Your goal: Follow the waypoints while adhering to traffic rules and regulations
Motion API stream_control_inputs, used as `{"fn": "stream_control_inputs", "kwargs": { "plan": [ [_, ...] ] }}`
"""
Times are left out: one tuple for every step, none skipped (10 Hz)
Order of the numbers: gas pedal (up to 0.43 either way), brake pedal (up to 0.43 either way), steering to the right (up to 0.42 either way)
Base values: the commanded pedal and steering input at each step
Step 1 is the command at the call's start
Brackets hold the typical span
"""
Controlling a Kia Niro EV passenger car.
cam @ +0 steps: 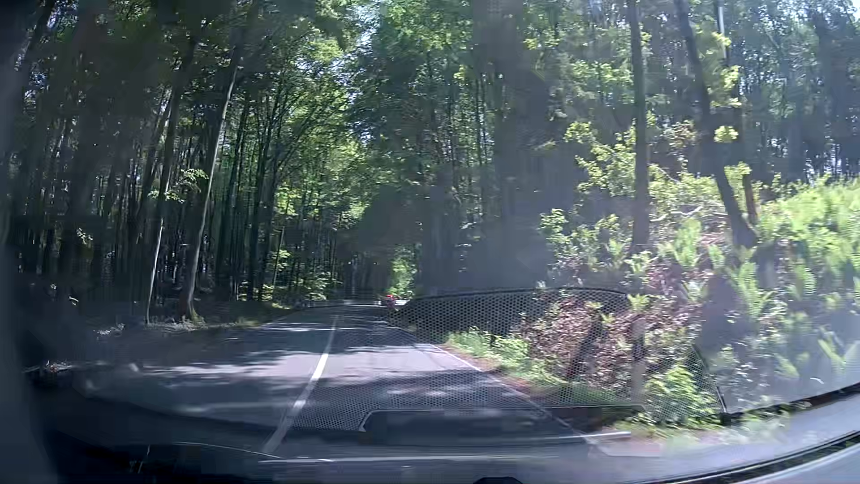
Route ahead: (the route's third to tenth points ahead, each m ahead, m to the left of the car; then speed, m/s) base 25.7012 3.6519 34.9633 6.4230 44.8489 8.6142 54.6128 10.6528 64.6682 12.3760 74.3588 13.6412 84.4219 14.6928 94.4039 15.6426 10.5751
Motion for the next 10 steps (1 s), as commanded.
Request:
{"fn": "stream_control_inputs", "kwargs": {
  "plan": [
    [0.378,0.000,-0.146],
    [0.378,0.000,-0.115],
    [0.409,0.000,-0.091],
    [0.421,0.000,-0.065],
    [0.421,0.000,-0.046],
    [0.421,0.000,-0.035],
    [0.429,0.000,-0.030],
    [0.429,0.000,-0.029],
    [0.429,0.000,-0.030],
    [0.429,0.000,-0.030]
  ]
}}
